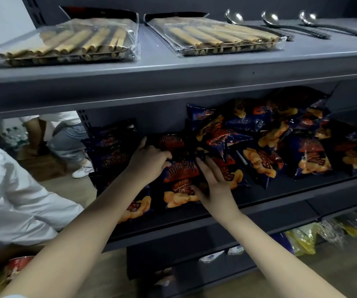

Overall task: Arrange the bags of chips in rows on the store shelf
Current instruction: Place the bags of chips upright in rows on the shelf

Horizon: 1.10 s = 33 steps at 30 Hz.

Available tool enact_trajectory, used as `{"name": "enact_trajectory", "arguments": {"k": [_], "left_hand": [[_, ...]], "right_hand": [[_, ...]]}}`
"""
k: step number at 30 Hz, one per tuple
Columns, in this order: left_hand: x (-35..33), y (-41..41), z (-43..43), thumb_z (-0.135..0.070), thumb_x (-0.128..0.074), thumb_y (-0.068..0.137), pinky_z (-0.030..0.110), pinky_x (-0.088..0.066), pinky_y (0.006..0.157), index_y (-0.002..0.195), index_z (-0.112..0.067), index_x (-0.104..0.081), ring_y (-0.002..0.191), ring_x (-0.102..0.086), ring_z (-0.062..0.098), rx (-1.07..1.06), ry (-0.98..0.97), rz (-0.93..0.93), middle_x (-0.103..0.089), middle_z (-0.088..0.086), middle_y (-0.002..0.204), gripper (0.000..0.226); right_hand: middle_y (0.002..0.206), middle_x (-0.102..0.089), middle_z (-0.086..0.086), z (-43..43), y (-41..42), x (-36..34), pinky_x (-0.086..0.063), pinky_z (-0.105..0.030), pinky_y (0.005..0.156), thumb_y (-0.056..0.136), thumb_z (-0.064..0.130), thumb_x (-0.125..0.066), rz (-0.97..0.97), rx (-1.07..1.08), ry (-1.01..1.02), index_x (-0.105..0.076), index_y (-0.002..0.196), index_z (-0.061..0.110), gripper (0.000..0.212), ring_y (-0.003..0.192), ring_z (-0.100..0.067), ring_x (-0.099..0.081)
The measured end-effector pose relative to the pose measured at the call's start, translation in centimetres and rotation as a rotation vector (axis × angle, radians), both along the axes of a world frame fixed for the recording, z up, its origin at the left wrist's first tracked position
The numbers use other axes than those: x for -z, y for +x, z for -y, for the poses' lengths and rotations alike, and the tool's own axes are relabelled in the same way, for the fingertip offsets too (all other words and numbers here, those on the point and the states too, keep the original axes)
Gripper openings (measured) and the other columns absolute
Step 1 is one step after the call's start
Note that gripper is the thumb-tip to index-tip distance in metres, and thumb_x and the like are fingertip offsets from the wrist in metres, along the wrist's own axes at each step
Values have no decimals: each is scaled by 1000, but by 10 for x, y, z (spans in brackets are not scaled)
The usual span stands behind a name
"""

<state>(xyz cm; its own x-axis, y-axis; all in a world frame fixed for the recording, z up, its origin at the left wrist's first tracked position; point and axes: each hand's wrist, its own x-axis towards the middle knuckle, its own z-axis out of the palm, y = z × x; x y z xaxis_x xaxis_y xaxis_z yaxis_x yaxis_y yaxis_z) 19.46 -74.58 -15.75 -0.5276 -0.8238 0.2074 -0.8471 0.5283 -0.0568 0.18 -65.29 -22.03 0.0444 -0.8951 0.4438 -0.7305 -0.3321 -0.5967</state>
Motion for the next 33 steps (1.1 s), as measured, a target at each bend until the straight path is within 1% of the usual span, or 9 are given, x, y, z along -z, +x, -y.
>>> {"name": "enact_trajectory", "arguments": {"k": [3,5,12,14,17,21,23,28,33], "left_hand": [[5,-2,0,-36,-46,95,42,-2,116,121,-25,-59,111,-55,21,-12,37,13,-69,1,107,30],[10,-1,0,-34,-47,95,42,-5,116,119,-26,-61,110,-56,20,-8,37,6,-69,-1,106,28],[4,6,7,-30,-52,94,42,-14,113,108,-24,-67,105,-58,22,22,-19,-85,-70,-3,105,22],[-9,10,16,-27,-54,93,40,-27,106,104,-22,-69,100,-61,23,40,-89,-127,-71,-2,103,20],[-32,13,30,-25,-52,93,34,-47,83,107,-21,-68,97,-62,24,34,-79,-162,-69,1,106,21],[-46,12,56,-27,-53,92,32,-48,83,114,-22,-65,106,-59,26,-9,17,-186,-65,5,117,26],[-44,8,66,-36,-56,90,32,-47,88,122,-20,-58,112,-55,27,-25,63,-113,-60,7,124,37],[-20,-10,82,-66,-64,70,35,-46,93,142,-10,-31,121,-49,29,-69,193,254,-47,11,136,97],[-9,-11,99,-73,-65,63,38,-45,97,144,-10,-24,121,-47,29,-157,323,355,-44,12,137,110]], "right_hand": [[150,-31,-13,1,3,8,-38,-20,99,89,20,-62,-46,-18,2,-51,134,20,45,133,-26,-40],[149,-32,-15,4,4,13,-42,-28,100,90,21,-60,-34,-11,56,-55,130,17,40,132,-30,-42],[142,-42,-14,11,6,-7,-36,-23,101,90,21,-60,-26,-12,-11,-58,127,15,37,128,-26,-46],[143,-42,-14,23,7,-27,-36,-24,105,91,19,-59,-22,-44,-45,-56,129,14,38,129,-25,-45],[147,-35,-15,53,14,-64,-22,-11,107,93,19,-57,-42,-113,7,-46,137,15,46,134,-23,-38],[146,-38,-17,98,31,-88,-19,-17,108,93,20,-57,-49,-113,88,-39,141,11,52,137,-26,-33],[146,-39,-12,114,38,-88,-21,-18,107,94,22,-54,-13,-107,220,-35,143,13,53,136,-24,-33],[148,-35,-12,132,46,-60,-27,-28,110,93,22,-49,-37,-75,509,-20,149,16,63,136,-27,-33],[151,-29,-12,141,43,-51,-22,-26,111,90,22,-55,-75,-16,533,-16,149,15,71,140,-26,-26]]}}
